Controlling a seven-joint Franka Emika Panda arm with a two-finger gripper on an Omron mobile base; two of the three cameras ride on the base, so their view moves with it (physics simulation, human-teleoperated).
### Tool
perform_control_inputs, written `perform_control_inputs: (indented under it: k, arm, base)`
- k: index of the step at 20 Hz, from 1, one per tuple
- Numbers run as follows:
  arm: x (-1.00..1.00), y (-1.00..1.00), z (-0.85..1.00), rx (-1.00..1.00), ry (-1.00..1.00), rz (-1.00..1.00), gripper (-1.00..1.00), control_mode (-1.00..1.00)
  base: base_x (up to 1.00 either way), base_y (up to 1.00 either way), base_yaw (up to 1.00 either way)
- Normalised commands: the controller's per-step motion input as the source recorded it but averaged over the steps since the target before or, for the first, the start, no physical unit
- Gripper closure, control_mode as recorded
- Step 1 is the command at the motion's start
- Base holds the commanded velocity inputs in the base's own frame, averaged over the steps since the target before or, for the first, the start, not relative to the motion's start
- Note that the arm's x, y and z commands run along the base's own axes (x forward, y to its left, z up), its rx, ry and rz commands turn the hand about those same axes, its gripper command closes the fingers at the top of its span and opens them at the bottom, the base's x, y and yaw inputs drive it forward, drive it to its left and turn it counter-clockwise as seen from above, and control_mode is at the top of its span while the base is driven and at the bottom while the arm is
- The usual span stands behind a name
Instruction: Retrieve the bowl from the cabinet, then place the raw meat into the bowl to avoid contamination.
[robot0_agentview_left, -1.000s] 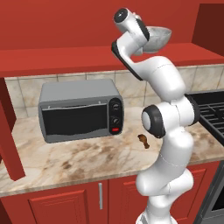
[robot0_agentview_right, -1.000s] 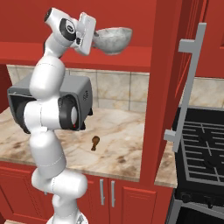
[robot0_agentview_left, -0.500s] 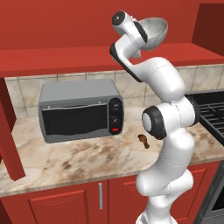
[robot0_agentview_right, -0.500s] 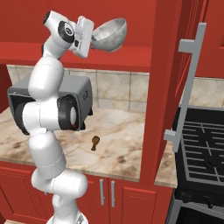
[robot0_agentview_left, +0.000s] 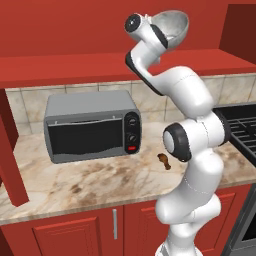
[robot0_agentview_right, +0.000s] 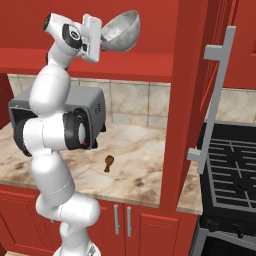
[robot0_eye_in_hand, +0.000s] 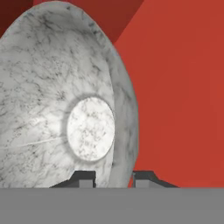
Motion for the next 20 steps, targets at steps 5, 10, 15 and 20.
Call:
perform_control_inputs:
  k: [5,10,15,20]
  arm:
    - [0.00,0.15,0.00,-0.08,-0.17,0.00,1.00,-1.00]
    - [-0.08,0.14,-0.01,-0.05,-0.10,0.00,1.00,-1.00]
    - [-0.13,0.10,-0.03,0.00,-0.01,-0.01,1.00,-1.00]
    - [-0.04,0.06,-0.06,0.00,0.00,-0.01,1.00,-1.00]
  base:
    - [0.00,0.00,0.00]
    - [0.00,0.00,0.00]
    - [0.00,0.00,0.00]
    - [0.00,0.00,0.00]
